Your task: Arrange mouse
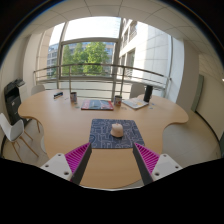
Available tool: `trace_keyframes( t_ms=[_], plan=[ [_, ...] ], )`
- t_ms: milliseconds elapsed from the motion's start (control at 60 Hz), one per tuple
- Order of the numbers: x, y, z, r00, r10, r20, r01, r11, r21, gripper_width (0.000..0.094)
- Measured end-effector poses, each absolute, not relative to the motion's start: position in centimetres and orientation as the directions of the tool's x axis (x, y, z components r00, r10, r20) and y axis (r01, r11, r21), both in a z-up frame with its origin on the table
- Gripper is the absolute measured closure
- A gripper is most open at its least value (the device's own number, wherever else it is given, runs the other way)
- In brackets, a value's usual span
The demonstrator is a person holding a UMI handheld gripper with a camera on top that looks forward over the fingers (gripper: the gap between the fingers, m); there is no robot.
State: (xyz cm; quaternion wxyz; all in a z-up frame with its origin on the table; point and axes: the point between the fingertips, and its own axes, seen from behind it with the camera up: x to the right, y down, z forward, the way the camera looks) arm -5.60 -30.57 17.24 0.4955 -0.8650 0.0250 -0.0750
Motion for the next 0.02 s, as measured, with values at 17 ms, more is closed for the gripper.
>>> trace_keyframes(
  t_ms=[17],
  plan=[
    [-5.71, -30.59, 17.36, 0.988, -0.117, 0.104, 0.031, -0.507, -0.861, 0.0091]
  ],
)
